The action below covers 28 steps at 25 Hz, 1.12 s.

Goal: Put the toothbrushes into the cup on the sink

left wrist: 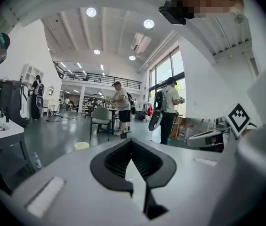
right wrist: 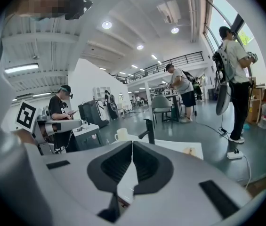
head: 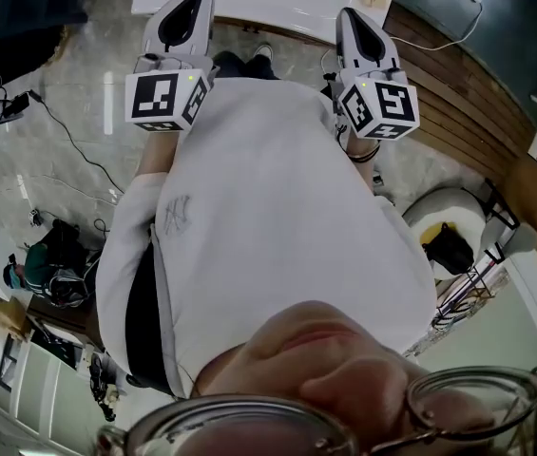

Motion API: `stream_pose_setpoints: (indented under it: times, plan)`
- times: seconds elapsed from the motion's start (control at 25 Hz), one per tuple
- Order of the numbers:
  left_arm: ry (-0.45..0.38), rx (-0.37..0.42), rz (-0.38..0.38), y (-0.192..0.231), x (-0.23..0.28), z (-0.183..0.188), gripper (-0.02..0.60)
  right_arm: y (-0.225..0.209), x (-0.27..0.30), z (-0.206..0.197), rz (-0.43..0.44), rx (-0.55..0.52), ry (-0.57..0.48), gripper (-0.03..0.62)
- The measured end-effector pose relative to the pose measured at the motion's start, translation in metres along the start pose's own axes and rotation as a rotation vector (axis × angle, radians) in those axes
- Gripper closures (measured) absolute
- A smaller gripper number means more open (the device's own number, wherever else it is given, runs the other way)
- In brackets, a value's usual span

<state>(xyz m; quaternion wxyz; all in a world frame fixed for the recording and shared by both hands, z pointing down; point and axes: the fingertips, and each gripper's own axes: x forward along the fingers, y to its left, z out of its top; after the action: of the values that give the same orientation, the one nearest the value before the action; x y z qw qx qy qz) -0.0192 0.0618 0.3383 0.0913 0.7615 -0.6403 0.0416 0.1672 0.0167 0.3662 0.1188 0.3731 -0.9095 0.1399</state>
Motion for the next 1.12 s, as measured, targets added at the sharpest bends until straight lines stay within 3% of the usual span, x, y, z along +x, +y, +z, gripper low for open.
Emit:
stream_pose_setpoints:
  times: [0.28,0.64,1.12]
  plan:
    - [0.025,0.011,0.017,0.003,0.019,-0.001,0.574,-0.012,0.010,-0.006,0.015,0.030,0.019,0.583]
    - [0.030,0.012,-0.031,0.010,0.047,0.004,0.574,-0.029,0.021,-0.003,-0.040,0.049,0.031,0.585]
    - [0.016,0.011,-0.111,0.083,0.086,0.030,0.574,-0.012,0.075,0.029,-0.150,0.069,0.024,0.583]
